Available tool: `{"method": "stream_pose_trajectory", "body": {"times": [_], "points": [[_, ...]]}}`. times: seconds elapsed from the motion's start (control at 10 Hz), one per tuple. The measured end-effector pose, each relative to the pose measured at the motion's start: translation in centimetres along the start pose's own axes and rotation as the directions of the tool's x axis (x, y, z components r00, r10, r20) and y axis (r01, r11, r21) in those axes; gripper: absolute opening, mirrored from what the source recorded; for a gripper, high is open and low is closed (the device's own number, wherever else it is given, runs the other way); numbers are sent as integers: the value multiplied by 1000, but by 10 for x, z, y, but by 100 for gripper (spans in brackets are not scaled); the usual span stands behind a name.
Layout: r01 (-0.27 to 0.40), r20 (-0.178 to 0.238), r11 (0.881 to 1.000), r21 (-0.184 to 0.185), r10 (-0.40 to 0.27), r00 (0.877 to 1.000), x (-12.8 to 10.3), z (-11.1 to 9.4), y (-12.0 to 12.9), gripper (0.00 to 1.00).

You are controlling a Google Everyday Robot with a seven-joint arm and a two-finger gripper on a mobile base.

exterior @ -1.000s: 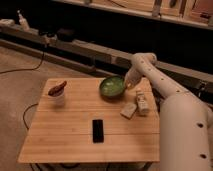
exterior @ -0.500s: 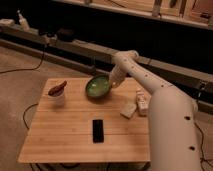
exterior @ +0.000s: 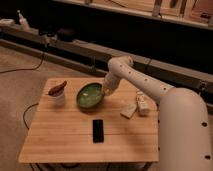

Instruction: Drag the ceramic bowl in a circle

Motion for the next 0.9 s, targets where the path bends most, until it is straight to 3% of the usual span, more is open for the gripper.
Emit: {"method": "stream_pose_trajectory", "body": {"times": [0.5, 0.7, 0.9], "points": [[4, 33, 998, -64, -2, 999, -53, -5, 80, 0], [-62, 15, 995, -74, 64, 998, -44, -8, 111, 0], [-172, -28, 982, -75, 170, 985, -15, -15, 146, 0]]}}
